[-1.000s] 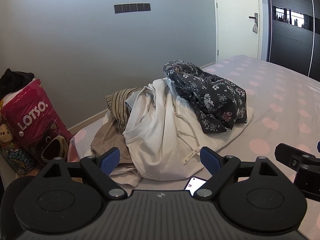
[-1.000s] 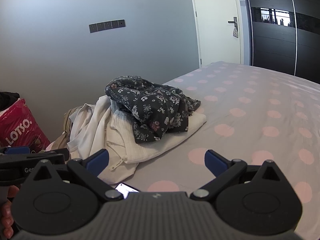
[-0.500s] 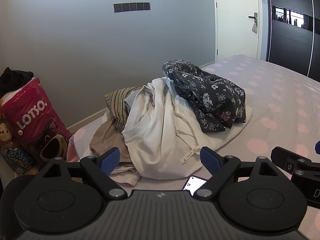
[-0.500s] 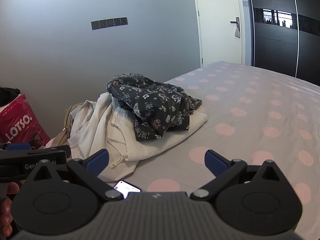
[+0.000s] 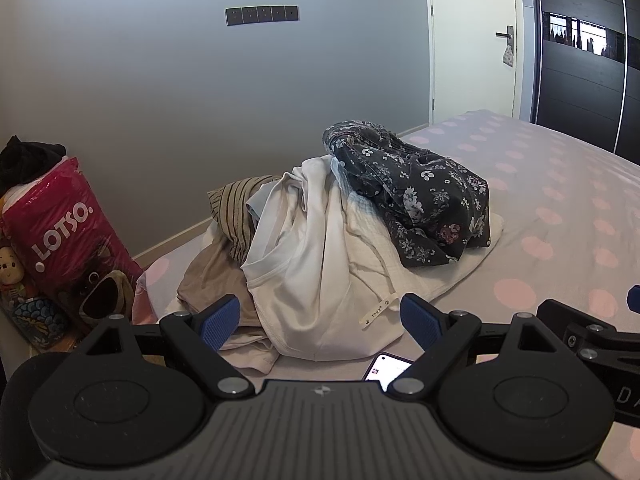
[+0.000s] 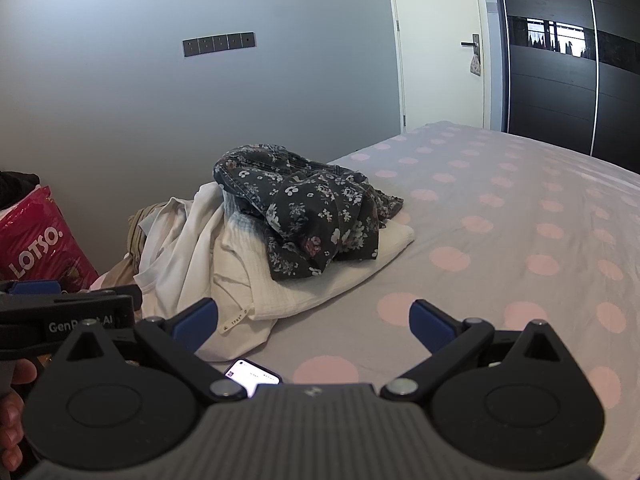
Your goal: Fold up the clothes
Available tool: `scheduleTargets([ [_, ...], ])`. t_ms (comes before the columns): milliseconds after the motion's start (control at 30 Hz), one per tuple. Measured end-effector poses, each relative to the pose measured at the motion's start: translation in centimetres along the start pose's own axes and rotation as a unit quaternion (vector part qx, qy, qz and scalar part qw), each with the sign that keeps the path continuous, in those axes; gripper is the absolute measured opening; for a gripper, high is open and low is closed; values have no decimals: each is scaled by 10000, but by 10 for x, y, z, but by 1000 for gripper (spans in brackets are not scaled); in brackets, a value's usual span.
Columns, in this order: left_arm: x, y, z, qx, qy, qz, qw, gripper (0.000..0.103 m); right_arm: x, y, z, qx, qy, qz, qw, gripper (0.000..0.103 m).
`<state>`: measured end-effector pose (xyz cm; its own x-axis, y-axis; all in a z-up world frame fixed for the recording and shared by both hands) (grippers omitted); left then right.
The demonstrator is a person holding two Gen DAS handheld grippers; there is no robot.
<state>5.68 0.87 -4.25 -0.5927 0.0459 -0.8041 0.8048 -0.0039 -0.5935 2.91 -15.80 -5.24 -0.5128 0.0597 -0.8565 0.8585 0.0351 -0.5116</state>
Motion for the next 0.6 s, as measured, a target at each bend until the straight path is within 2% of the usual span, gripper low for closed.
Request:
scheduleTargets([
  [600, 1, 0, 1, 7, 10, -18, 10000, 88, 3, 2, 1, 21, -28, -74, 10000, 103],
])
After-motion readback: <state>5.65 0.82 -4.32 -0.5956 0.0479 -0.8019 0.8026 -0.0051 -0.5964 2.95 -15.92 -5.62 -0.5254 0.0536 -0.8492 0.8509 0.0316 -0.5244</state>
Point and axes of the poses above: each gripper's, at about its wrist camera, not at the fingertips, and y roughly the way its jaws point, z to its right, x to its underside, the point moved 7 cm from there along y, roughly the way its jaws point, and after that the axes turned 5 degrees about x, right-handed, at the moved point
